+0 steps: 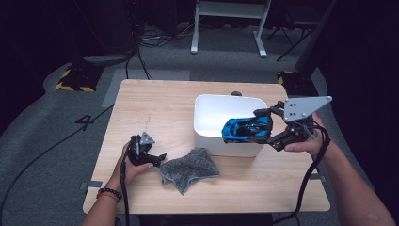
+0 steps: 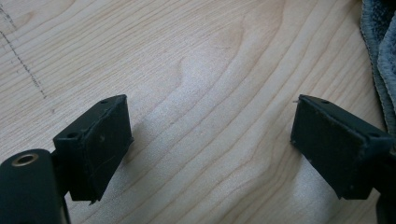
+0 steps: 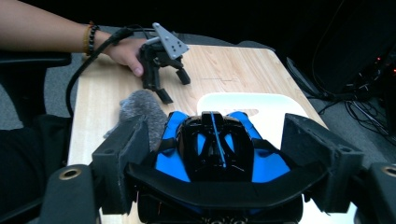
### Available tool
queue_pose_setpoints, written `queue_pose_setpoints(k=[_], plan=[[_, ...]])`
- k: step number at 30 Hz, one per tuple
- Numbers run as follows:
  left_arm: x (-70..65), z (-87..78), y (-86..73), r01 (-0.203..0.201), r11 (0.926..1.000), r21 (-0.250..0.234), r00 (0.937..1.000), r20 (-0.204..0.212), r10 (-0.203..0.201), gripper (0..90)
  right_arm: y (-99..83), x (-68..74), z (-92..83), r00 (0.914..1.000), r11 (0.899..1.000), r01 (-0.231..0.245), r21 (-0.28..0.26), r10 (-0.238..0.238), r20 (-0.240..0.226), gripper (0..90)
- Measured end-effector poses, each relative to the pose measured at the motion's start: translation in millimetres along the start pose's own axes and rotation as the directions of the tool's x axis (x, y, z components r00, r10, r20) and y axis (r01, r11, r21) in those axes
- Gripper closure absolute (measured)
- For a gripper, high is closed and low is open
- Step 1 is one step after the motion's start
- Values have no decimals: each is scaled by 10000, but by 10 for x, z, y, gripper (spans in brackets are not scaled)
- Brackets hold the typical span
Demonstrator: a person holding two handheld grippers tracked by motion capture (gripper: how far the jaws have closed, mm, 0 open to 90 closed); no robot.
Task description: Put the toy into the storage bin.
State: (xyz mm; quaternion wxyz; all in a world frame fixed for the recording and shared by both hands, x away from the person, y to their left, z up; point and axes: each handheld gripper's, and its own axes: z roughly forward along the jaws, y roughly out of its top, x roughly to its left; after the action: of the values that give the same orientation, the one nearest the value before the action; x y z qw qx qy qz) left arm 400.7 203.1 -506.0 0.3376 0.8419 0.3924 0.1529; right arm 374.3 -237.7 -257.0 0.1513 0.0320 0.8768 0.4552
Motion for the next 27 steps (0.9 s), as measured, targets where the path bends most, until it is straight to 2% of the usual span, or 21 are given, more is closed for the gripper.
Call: queue_pose_setpoints(k=[15, 27], plan=[[0, 0, 0, 1, 10000, 0, 10000, 2, -1, 126, -180, -371, 221, 9967, 9959, -796, 419, 788, 206, 250], [-1, 0, 0, 2, 10000, -1, 10000, 1, -2, 126, -291, -525, 464, 9955, 9916, -952, 881, 947, 97, 249]])
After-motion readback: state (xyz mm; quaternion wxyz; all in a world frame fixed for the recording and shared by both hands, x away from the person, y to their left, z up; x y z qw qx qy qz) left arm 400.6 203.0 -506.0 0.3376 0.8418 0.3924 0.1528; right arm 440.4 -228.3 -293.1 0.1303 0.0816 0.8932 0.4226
